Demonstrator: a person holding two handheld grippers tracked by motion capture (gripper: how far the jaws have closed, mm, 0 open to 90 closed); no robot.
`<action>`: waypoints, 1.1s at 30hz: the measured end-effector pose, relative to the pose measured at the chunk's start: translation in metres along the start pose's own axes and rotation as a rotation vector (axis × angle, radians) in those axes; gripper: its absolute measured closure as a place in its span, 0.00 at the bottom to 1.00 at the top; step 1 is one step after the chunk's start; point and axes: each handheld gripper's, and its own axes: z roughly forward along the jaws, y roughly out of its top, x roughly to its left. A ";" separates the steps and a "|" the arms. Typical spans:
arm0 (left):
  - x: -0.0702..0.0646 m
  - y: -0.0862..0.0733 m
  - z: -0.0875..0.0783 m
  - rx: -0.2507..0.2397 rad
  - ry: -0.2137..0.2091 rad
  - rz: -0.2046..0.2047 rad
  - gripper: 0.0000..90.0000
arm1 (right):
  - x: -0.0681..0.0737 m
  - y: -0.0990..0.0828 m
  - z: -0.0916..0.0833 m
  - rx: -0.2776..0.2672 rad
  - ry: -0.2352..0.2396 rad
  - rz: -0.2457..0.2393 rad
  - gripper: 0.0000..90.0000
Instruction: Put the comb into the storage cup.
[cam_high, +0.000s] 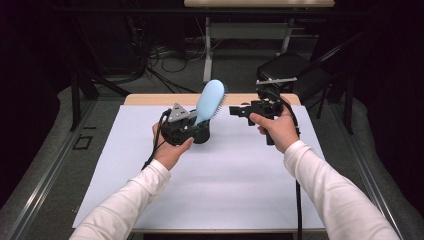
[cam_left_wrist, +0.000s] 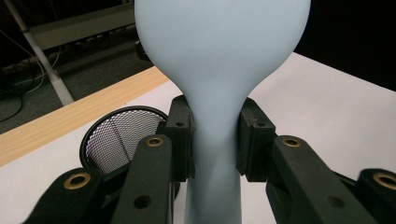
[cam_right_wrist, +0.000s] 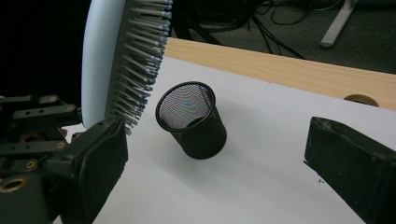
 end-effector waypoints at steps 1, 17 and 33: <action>0.000 0.000 0.000 -0.001 0.000 0.000 0.78 | 0.000 0.001 0.000 0.001 0.005 0.006 0.06; -0.004 0.000 0.005 0.003 -0.006 0.009 0.78 | 0.016 0.019 0.000 -0.013 0.069 0.039 0.06; -0.012 0.002 0.009 -0.008 -0.029 0.015 0.78 | 0.023 0.024 0.012 -0.011 0.102 0.061 0.07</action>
